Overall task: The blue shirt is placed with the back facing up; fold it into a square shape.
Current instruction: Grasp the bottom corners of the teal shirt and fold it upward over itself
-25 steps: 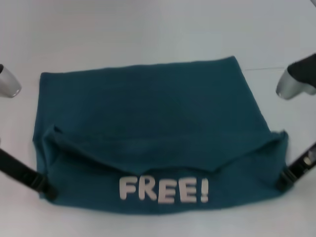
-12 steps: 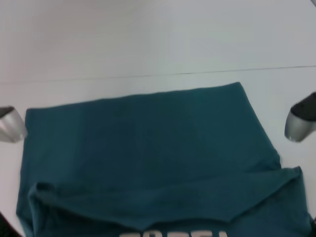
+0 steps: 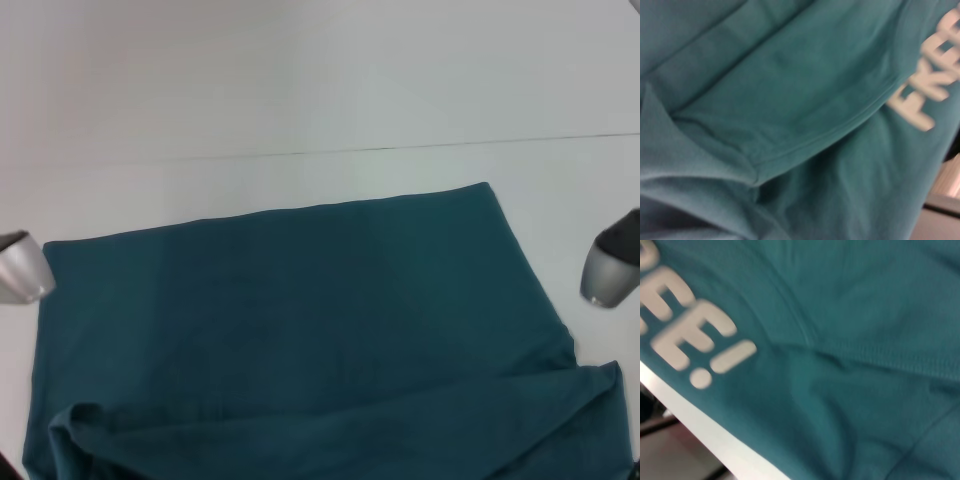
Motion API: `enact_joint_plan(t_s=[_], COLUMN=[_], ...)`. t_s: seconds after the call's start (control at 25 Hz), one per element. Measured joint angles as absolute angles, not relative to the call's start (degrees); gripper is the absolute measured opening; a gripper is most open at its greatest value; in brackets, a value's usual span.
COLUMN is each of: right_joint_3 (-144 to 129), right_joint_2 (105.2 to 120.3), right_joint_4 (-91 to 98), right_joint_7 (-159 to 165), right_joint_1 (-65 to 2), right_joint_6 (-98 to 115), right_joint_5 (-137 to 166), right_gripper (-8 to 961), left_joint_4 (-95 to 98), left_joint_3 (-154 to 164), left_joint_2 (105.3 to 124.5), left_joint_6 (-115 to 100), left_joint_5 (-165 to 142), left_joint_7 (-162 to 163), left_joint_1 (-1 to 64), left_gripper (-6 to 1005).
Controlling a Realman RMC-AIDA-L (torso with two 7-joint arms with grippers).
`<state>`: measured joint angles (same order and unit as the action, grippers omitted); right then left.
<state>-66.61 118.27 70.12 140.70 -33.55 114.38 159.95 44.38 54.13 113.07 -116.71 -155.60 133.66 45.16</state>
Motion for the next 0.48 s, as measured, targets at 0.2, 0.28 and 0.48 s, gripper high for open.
enact_joint_plan(t_s=[0.2, 0.28, 0.48], right_joint_3=[-64.0, -61.7, -53.2], right_joint_2=[114.93, 113.42, 111.83], right_joint_4=[73.4, 74.7, 75.3], right_joint_7=[140.7, 140.6, 138.3], right_joint_1=[-32.9, -32.8, -34.7], right_joint_6=[114.3, 114.1, 113.7], right_joint_5=[151.0, 147.9, 144.8], right_gripper=[86, 88, 94], left_joint_4=[47.1, 48.6, 50.2], left_joint_3=[47.6, 44.8, 39.8], left_joint_2=[112.81, 112.5, 111.6], left_joint_6=[-117.7, -118.1, -117.7], left_joint_5=[-155.4, -154.5, -150.9], left_joint_7=[132.8, 132.8, 132.7], left_joint_1=[45.6, 45.7, 45.8], left_gripper=[115, 117, 121])
